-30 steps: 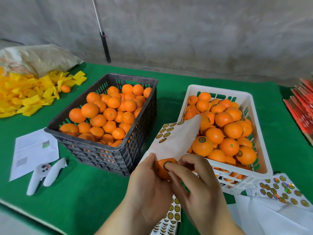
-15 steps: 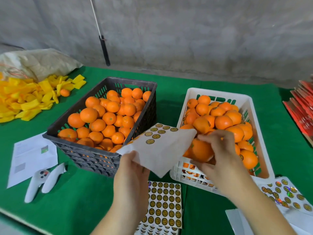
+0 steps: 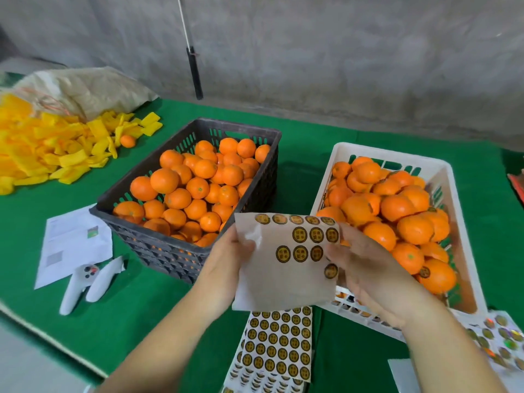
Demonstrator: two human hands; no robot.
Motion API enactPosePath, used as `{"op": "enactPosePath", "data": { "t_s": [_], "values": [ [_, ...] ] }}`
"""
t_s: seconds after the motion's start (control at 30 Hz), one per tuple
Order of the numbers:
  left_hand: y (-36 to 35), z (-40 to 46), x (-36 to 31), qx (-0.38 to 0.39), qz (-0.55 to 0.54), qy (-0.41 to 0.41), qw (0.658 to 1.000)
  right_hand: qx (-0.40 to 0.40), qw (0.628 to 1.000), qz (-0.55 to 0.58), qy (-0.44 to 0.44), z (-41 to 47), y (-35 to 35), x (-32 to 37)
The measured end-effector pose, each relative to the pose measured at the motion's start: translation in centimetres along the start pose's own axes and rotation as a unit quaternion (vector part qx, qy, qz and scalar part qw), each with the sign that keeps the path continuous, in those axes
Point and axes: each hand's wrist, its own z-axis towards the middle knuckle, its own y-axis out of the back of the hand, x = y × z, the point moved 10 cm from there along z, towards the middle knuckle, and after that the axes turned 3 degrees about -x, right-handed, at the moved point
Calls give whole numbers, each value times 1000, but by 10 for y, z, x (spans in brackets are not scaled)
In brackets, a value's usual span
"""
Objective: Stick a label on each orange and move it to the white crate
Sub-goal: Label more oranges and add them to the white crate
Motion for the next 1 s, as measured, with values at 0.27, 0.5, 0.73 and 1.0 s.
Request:
{"op": "enactPosePath", "data": {
  "t_s": [0.27,0.5,0.73,1.0],
  "values": [
    [81,145,11,-30,543,-74,836,-126,973,172,88,-15,9,-14],
    [137,211,60,52,882,68,463,-124,967,204,89,-23,4,-10],
    [138,214,66,72,942,13,327,-138,964,219,64,-21,-1,-23],
    [134,206,56,13,946,16,323,-149,963,218,47,-27,2,-34]
  ]
}}
